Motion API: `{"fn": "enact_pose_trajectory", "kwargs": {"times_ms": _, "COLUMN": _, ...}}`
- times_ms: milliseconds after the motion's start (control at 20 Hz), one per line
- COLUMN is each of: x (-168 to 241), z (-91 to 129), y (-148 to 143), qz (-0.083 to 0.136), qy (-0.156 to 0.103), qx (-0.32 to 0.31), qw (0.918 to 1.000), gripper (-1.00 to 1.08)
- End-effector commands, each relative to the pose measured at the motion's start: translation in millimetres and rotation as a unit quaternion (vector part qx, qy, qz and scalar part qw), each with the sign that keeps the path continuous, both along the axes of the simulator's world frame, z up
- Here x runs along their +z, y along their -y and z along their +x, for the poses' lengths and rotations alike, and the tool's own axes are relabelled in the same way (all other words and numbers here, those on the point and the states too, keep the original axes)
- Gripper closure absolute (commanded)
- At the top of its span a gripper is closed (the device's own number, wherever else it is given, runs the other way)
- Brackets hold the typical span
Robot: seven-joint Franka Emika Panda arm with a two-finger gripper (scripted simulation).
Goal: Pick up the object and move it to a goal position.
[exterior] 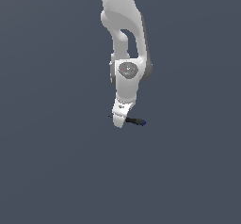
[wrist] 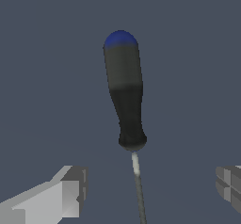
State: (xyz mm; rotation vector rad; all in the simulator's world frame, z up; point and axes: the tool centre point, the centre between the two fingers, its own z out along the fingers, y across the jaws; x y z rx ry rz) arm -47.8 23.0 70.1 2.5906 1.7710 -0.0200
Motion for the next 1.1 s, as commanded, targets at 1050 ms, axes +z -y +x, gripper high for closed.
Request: {"fn": "enact_pose_trajectory", "kwargs": {"times_ms": 1050, "x": -38.4, "z": -5.4, "y": -9.5, "qz": 0.005, "qy": 0.004, "qx": 0.070, "qw": 0.9976, "gripper": -0.92}}
